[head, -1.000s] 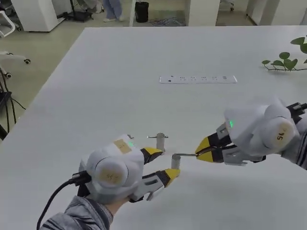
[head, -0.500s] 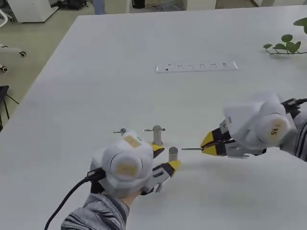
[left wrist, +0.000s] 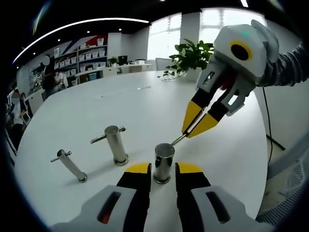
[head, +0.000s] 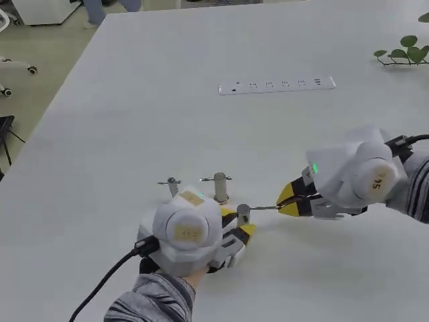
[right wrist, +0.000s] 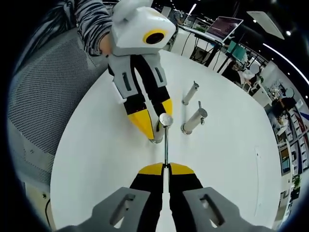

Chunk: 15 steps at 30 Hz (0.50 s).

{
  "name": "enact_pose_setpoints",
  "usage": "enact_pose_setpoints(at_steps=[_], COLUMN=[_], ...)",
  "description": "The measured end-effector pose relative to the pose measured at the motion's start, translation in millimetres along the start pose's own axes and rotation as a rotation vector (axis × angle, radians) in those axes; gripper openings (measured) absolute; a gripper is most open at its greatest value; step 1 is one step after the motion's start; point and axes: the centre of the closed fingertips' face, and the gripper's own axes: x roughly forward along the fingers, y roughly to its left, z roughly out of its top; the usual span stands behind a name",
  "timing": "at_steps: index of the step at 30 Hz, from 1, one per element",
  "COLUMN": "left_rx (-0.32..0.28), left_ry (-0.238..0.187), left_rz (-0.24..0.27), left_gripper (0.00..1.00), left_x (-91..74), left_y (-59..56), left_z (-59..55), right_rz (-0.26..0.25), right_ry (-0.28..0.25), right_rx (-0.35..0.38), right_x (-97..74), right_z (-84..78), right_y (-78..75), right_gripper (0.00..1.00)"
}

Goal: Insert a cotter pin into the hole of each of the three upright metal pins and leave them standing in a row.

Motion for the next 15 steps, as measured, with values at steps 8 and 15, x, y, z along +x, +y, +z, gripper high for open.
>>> enact_pose_setpoints(at_steps=[8,15], left_rx=[-0.051,-0.057], left_ry=[-0.003,0.007], left_rz=[0.01,0.009], left_gripper=[0.13,0.11], left_x=[3.0,4.1], left_y=[1.8,0.9], left_z=[-0.3,-3.9], right_rz=[0.011,0.014], right_ry=[-0.001,0.005], right_rx=[-0.019,-0.03], right_x=[0.6,1.3], right_z=[3.9,5.4], right_y=[1.2,0.6], right_gripper=[0.0,0.0])
